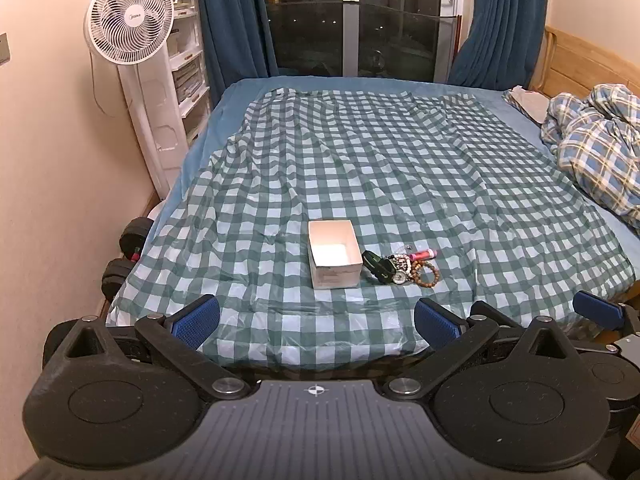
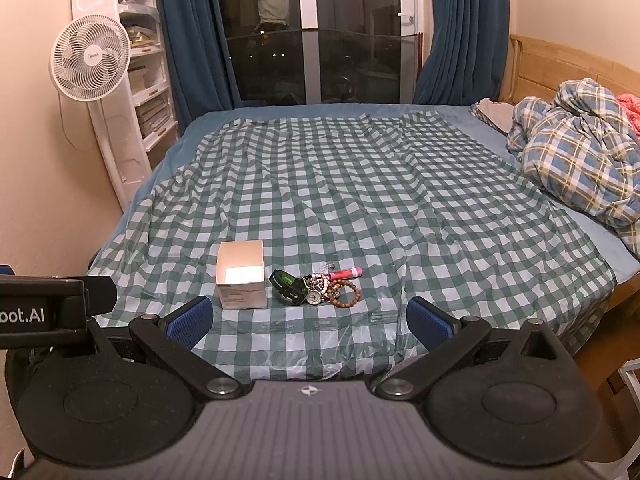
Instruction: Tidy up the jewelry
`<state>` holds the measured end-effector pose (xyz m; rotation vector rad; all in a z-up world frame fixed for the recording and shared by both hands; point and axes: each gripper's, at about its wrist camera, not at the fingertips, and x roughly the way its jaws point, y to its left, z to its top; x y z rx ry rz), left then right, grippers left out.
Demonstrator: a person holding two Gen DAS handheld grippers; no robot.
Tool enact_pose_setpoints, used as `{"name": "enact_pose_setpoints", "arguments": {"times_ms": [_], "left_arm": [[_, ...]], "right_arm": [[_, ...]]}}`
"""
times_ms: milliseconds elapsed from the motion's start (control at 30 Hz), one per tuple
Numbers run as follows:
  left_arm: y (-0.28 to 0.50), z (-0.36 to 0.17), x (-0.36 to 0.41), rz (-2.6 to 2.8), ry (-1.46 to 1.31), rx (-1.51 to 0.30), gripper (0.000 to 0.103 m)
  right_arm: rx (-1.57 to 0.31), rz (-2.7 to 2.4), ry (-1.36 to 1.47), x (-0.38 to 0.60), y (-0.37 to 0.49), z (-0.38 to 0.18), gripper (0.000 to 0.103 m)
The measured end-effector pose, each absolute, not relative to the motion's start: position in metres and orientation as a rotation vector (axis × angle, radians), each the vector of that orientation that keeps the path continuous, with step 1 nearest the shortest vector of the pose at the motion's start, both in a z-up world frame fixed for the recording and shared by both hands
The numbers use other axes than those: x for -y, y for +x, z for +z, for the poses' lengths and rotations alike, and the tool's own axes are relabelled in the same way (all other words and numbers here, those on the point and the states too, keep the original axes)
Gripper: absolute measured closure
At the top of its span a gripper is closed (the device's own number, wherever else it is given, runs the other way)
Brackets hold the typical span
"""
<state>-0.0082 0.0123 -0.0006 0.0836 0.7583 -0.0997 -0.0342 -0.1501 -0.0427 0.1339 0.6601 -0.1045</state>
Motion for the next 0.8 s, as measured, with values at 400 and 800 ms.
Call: {"name": "enact_pose_setpoints", "arguments": {"times_ms": [400,800], "left_arm": [[-0.0113,-0.0045,-0.0049,-0.093,0.100,-0.750,0.024],[-0.0128,-0.0034,-0.0071,-0.091,0.091,-0.745,0.024]], "right_arm": [[-0.668,-0.102,0.137,0.1491,-0.0328,-0.0450,0.000],[-0.668,-0.096,0.132,0.1466,-0.0327,-0.0462,0.000]]}}
